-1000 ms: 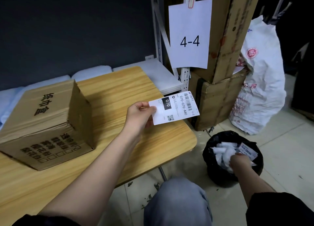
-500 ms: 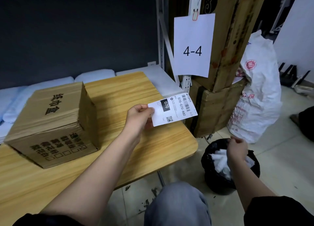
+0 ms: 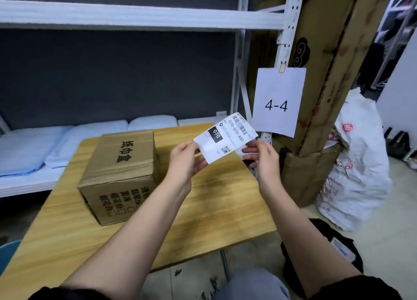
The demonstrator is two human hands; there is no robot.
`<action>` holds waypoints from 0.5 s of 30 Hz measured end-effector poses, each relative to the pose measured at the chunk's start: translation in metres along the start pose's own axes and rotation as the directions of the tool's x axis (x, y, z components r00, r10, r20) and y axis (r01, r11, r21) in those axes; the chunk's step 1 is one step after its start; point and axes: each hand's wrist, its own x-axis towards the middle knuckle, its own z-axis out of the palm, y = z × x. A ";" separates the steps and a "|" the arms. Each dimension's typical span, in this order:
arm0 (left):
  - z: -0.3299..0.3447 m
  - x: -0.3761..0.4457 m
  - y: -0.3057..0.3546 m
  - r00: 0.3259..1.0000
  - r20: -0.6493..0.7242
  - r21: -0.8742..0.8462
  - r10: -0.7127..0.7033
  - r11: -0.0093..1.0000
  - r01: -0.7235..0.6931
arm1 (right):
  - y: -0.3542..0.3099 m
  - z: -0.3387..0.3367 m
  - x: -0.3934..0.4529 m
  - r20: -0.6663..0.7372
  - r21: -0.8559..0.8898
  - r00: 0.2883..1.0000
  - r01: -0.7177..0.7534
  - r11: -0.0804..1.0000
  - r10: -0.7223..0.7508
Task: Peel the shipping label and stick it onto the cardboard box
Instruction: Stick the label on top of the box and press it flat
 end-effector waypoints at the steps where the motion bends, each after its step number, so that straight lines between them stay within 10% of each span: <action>1: -0.003 0.000 0.005 1.000 -0.003 -0.017 0.011 1.000 -0.011 | -0.007 0.012 -0.005 0.024 0.023 1.000 0.000 1.000 -0.001; 15: -0.050 -0.001 0.067 0.991 -0.045 -0.198 0.123 0.972 -0.130 | -0.052 0.121 -0.027 0.032 0.115 0.999 0.028 0.993 -0.031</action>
